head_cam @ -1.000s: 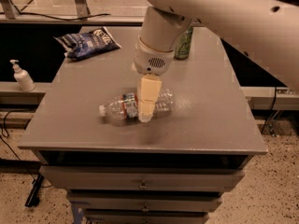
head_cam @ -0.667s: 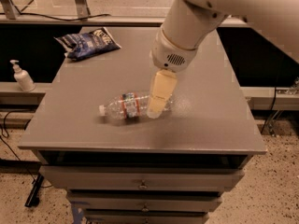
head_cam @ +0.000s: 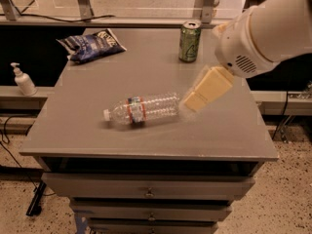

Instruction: Knock water bottle over

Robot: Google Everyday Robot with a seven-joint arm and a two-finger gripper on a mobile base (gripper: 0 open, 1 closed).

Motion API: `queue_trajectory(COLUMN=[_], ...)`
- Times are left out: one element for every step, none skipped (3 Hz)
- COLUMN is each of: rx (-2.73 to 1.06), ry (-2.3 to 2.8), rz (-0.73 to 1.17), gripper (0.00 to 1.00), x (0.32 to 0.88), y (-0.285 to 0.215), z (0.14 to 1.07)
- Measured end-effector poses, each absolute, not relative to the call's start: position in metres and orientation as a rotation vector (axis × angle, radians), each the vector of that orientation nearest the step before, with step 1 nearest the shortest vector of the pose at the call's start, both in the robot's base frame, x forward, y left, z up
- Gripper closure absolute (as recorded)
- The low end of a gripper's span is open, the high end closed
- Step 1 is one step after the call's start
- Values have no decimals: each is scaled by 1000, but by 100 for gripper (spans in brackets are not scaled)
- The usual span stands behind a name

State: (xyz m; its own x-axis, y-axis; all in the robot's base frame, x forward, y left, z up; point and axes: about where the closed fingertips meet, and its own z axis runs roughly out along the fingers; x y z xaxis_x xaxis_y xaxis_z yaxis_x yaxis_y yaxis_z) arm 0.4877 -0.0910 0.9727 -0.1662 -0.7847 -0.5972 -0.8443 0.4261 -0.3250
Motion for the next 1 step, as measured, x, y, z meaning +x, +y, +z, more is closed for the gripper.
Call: queue_trajectory(rx=[-1276], ry=[1919], rz=[96], gripper=[0], x=[499], y=[-93], z=[988])
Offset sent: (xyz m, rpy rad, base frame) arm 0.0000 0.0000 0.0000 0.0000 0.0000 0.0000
